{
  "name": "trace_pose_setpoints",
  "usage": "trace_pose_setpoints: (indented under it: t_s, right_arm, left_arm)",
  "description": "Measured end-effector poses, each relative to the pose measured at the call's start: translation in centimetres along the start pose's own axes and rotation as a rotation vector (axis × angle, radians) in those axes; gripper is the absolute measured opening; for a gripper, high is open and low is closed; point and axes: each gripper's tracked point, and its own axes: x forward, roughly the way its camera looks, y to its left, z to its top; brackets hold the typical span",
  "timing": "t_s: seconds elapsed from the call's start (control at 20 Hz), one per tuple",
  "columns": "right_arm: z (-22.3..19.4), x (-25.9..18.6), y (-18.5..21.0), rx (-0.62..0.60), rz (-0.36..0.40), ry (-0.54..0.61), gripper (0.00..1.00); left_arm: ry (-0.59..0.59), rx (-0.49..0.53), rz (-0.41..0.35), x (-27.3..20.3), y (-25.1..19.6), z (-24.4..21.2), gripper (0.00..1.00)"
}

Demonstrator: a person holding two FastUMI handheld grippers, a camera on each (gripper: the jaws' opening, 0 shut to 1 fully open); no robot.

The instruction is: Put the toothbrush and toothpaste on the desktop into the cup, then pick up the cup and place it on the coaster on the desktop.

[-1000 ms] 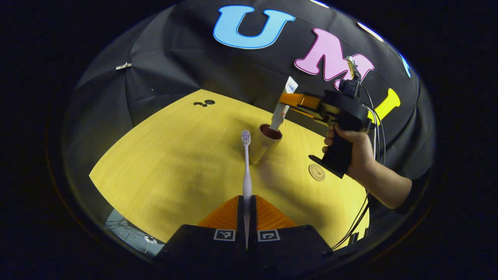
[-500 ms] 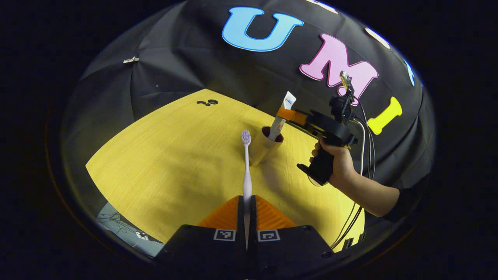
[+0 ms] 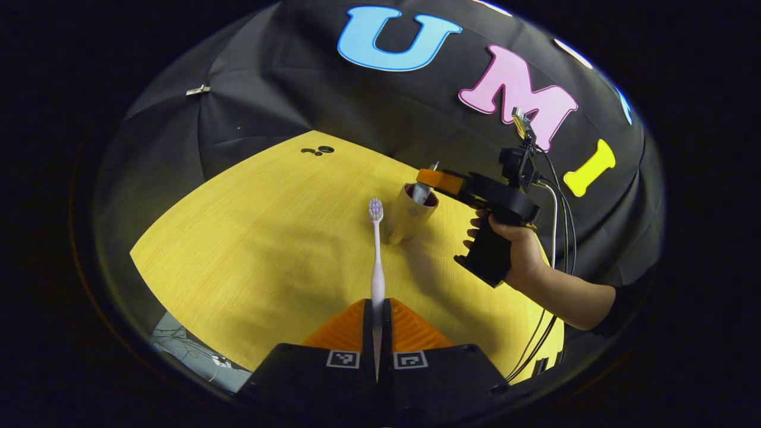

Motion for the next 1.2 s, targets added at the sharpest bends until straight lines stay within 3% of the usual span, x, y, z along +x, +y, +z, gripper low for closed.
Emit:
trace_pose_setpoints:
  t_s: [0.05, 0.1, 0.15, 0.2, 0.45, 0.5, 0.55, 0.6, 0.75, 0.85, 0.9, 1.2]
  right_arm:
    - [0.1, -0.8, -0.2, 0.007, 0.0, -0.004, 0.71]
    - [0.3, -1.6, -0.6, 0.015, -0.003, -0.01, 0.83]
    - [0.5, -2.5, -0.9, 0.024, -0.005, -0.017, 0.81]
    - [0.8, -3.4, -1.3, 0.03, -0.009, -0.025, 0.95]
    - [2.8, -8.0, -5.1, 0.041, -0.085, -0.077, 0.98]
    - [3.0, -8.7, -6.0, 0.047, -0.103, -0.082, 0.91]
    - [3.1, -9.5, -6.8, 0.055, -0.119, -0.083, 0.91]
    - [3.2, -10.2, -7.6, 0.062, -0.135, -0.084, 0.98]
    - [3.3, -12.2, -10.4, 0.073, -0.185, -0.085, 0.98]
    - [2.9, -13.4, -12.3, 0.076, -0.22, -0.079, 0.98]
    - [2.7, -13.8, -13.0, 0.077, -0.232, -0.075, 0.98]
    - [0.8, -16.0, -16.2, 0.097, -0.291, -0.039, 0.98]
  left_arm:
    - [-0.012, 0.003, -0.008, 0.3, -0.4, 0.5, 0.06]
    - [-0.034, 0.008, -0.02, 0.6, -0.8, 1.2, 0.06]
    - [-0.061, 0.014, -0.032, 1.1, -1.2, 2.3, 0.06]
    - [-0.09, 0.022, -0.043, 1.6, -1.7, 3.3, 0.06]
    - [-0.251, 0.065, -0.118, 4.3, -4.1, 9.6, 0.06]
    - [-0.276, 0.074, -0.129, 5.1, -4.4, 10.6, 0.06]
    - [-0.299, 0.078, -0.142, 5.9, -4.6, 11.8, 0.06]
    - [-0.322, 0.078, -0.154, 6.8, -5.0, 12.6, 0.06]
    - [-0.387, 0.074, -0.197, 9.3, -6.0, 14.9, 0.06]
    - [-0.435, 0.094, -0.219, 10.8, -6.8, 16.2, 0.11]
    - [-0.45, 0.102, -0.23, 11.5, -7.2, 16.7, 0.06]
    - [-0.509, 0.082, -0.252, 15.9, -7.6, 18.0, 0.06]
